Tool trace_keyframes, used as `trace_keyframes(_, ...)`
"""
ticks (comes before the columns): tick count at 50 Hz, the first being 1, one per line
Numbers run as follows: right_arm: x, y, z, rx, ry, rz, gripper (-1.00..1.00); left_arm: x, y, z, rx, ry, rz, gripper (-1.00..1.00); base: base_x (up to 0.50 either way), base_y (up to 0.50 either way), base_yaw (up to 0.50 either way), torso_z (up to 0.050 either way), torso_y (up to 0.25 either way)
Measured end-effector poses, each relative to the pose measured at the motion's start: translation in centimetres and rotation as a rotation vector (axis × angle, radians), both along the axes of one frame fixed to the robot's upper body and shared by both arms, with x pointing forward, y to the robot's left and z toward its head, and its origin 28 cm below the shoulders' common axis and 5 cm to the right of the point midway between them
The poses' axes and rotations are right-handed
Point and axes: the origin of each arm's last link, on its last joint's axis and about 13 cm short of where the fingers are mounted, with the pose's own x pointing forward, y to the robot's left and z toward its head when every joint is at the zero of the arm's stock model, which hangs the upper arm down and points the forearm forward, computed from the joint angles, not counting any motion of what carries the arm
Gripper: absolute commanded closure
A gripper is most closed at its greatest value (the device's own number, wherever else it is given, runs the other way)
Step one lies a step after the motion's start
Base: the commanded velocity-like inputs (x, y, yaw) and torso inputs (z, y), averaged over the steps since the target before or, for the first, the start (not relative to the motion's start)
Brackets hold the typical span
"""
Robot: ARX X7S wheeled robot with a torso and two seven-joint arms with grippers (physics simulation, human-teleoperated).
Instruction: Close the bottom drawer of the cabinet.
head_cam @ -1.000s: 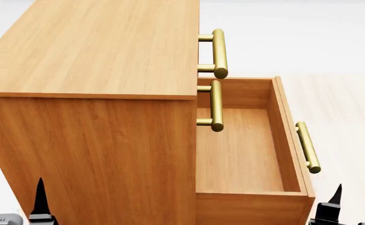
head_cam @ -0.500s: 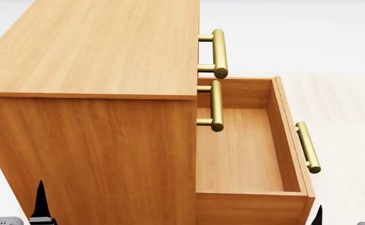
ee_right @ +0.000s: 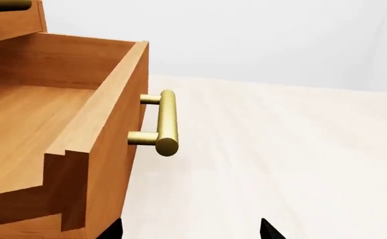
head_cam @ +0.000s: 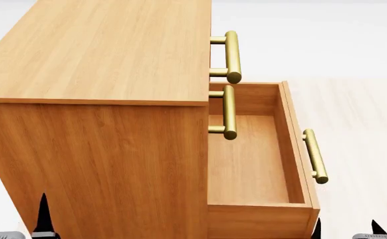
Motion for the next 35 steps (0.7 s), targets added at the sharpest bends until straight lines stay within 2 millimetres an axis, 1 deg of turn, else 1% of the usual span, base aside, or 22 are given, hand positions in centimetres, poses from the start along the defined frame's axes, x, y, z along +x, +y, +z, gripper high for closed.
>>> trace_keyframes(14,0.3,1.1,0.0,-0.027,0.001,0.053,-1.0,0.0,0.0,-0.1,0.0,0.001,0.001,-1.0,0.0,0.0,0.0,0.0,0.0)
trace_keyframes(35,1.4,2.3,-0.5,-0.051,0.004,0.074,-1.0,0.0,0.0,-0.1,0.0,0.003,0.0,-1.0,0.0,0.0,0.0,0.0,0.0)
